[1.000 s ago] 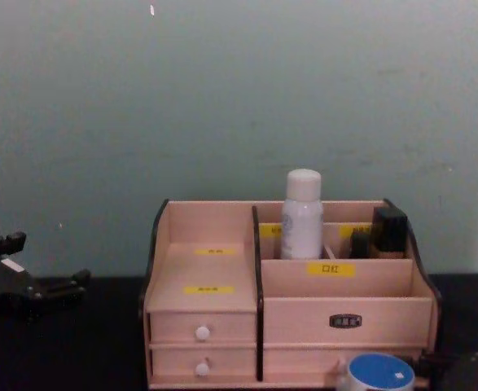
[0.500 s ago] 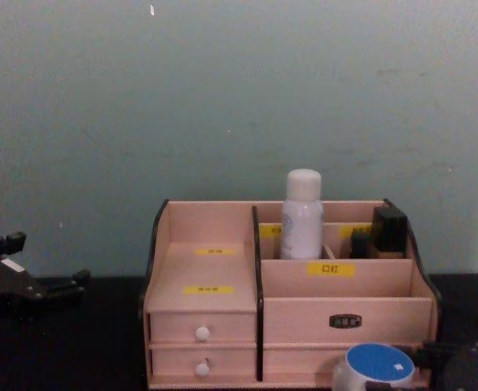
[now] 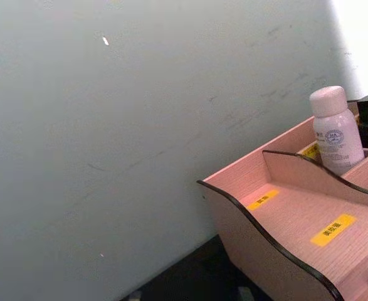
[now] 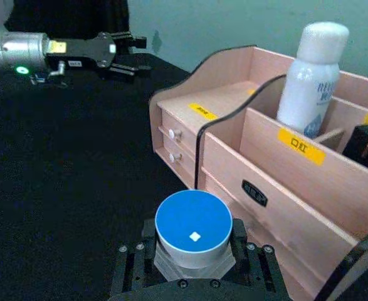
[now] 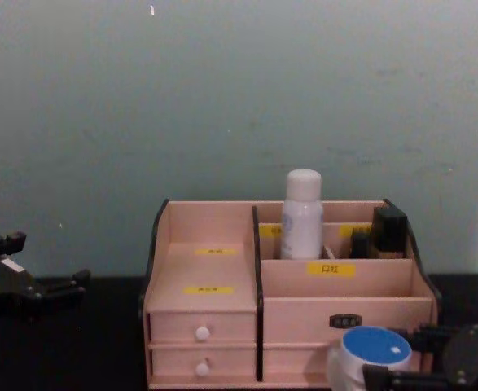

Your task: Pick up the facial cleanser and watermelon frost from the table and place them into the tiered storage box.

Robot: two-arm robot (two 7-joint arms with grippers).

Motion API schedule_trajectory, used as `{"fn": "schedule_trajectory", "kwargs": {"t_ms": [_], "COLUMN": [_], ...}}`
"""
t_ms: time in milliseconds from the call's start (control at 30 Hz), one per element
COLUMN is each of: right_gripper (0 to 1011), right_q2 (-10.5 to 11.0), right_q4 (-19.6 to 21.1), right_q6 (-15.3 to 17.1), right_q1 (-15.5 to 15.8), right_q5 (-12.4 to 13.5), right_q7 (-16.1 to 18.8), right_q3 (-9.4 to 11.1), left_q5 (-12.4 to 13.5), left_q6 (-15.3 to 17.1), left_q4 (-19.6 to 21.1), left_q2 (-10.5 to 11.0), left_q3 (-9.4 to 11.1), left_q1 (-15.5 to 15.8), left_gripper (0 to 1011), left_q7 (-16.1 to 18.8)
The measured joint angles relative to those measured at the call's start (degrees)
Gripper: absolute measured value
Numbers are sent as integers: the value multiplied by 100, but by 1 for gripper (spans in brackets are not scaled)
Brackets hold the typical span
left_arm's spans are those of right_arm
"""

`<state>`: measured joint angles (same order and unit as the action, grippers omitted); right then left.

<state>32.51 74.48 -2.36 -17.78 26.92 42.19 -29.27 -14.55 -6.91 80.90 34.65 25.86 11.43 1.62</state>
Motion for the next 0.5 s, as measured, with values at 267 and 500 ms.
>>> {"fn": "schedule_trajectory", "kwargs": {"t_ms": [267,500], "right_gripper": [718,718], "right_q2": [32,-16], "right_q4": [96,96], "right_q6": [-47,-90], "right_q1": [-90,-239], "right_q5": [17,21], "right_q7": [122,212], "right_q3": [-58,-146], "left_q5": [1,0], "left_q6": [0,0], "left_q4": [0,0], "left_q2": [0,0], "left_q3": [0,0], "left_q1": [0,1], "left_gripper": [1001,1001], "left_q7": [0,0]}}
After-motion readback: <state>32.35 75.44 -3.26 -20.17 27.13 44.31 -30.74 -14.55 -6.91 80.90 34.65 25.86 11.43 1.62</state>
